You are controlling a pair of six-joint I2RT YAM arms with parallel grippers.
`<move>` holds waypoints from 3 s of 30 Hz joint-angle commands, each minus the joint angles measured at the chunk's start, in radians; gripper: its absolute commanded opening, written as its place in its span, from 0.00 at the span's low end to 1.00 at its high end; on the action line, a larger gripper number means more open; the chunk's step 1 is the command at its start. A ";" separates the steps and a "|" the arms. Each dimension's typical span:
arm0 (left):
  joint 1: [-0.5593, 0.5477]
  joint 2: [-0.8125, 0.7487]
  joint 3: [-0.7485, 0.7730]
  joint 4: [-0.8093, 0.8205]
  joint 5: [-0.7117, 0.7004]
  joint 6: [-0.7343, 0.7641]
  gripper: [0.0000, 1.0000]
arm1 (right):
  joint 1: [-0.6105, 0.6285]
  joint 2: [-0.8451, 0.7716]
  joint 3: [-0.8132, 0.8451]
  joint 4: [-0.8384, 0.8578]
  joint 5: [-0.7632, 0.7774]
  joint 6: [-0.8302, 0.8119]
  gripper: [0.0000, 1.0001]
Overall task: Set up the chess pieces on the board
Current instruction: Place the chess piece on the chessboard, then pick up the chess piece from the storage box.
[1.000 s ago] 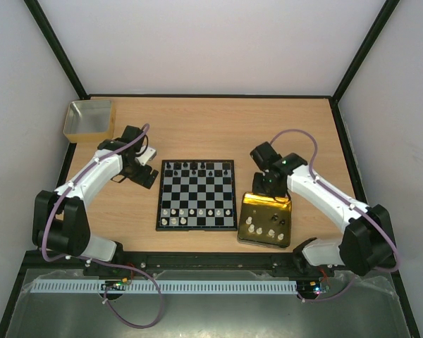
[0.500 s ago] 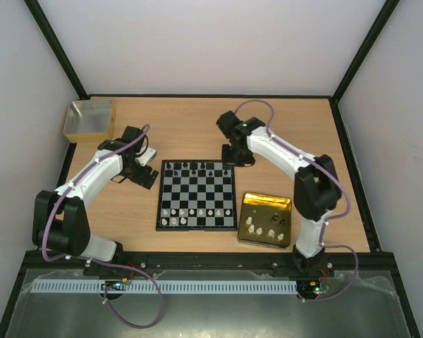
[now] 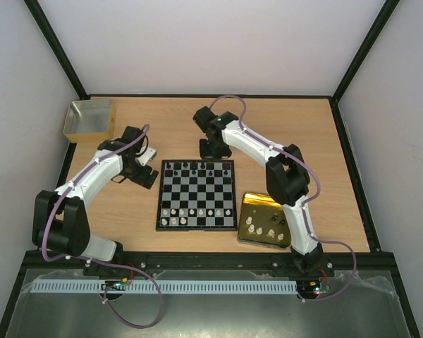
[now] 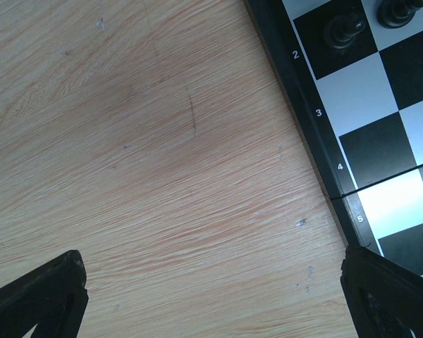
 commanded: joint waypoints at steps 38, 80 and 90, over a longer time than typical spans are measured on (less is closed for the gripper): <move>-0.004 -0.009 -0.023 0.012 0.002 -0.008 0.98 | 0.011 0.113 0.147 -0.079 0.070 -0.011 0.23; -0.006 0.003 -0.018 -0.002 -0.003 -0.007 0.98 | -0.113 -1.011 -1.194 0.033 0.068 0.217 0.34; -0.006 -0.001 -0.017 -0.006 -0.007 -0.007 0.98 | -0.137 -1.011 -1.232 0.051 0.088 0.187 0.34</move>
